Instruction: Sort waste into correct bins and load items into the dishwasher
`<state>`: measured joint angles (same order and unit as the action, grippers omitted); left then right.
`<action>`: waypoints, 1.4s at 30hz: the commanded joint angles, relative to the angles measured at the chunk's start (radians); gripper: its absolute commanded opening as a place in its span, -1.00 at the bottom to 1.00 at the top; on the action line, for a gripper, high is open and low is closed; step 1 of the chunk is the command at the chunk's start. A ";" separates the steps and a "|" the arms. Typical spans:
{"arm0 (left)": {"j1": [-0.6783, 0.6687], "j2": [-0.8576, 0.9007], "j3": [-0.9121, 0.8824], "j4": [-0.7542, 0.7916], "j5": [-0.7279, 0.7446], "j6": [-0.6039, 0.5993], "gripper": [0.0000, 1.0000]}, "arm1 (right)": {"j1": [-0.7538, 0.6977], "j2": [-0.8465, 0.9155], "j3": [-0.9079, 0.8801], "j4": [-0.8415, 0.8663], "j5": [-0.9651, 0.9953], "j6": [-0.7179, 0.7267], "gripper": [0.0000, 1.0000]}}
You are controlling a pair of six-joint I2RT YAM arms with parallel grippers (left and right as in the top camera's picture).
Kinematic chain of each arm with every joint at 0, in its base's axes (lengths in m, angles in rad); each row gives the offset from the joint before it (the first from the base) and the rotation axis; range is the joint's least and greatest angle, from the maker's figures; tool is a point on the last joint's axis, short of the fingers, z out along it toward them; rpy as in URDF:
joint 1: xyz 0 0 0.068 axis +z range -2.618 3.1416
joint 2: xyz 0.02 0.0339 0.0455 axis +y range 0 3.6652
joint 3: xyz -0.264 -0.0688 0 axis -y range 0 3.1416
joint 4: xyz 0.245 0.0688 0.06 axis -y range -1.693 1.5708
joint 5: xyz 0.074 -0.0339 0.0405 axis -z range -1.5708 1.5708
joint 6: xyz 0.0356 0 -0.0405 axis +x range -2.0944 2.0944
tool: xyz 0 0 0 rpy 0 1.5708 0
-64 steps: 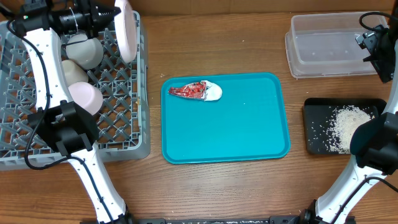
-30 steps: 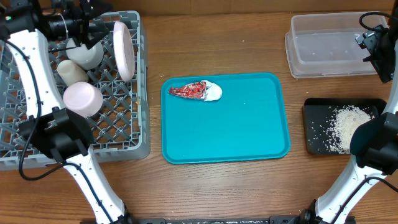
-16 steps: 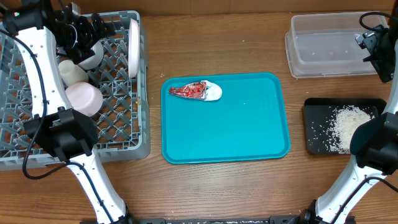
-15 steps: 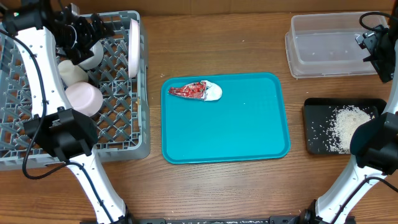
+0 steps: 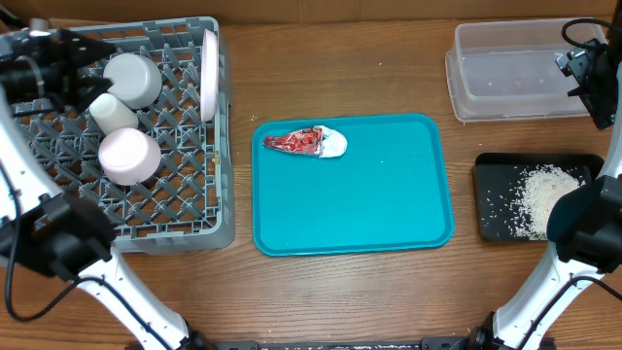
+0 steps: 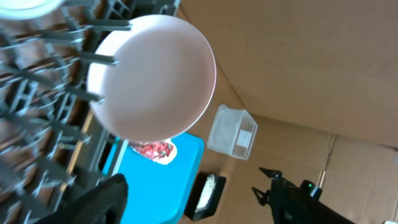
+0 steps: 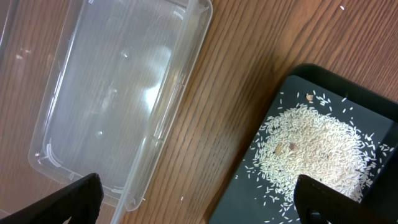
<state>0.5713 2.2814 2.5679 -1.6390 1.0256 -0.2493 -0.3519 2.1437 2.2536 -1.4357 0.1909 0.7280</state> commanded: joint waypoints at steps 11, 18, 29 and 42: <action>0.159 -0.050 0.000 -0.050 -0.557 0.006 1.00 | 0.003 -0.038 0.024 0.003 0.014 -0.007 1.00; 0.155 -0.050 0.000 -0.050 -0.673 0.007 1.00 | 0.003 -0.038 0.024 0.013 -0.021 0.023 1.00; 0.155 -0.050 0.000 -0.050 -0.679 0.006 1.00 | 0.051 -0.038 0.018 -0.084 -0.861 -0.041 0.82; 0.155 -0.050 0.000 -0.050 -0.679 0.006 1.00 | 0.723 -0.022 -0.224 0.137 -0.267 -0.309 1.00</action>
<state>0.7330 2.2494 2.5683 -1.6875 0.3580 -0.2337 0.2646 2.1422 2.0995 -1.3647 -0.2543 0.4587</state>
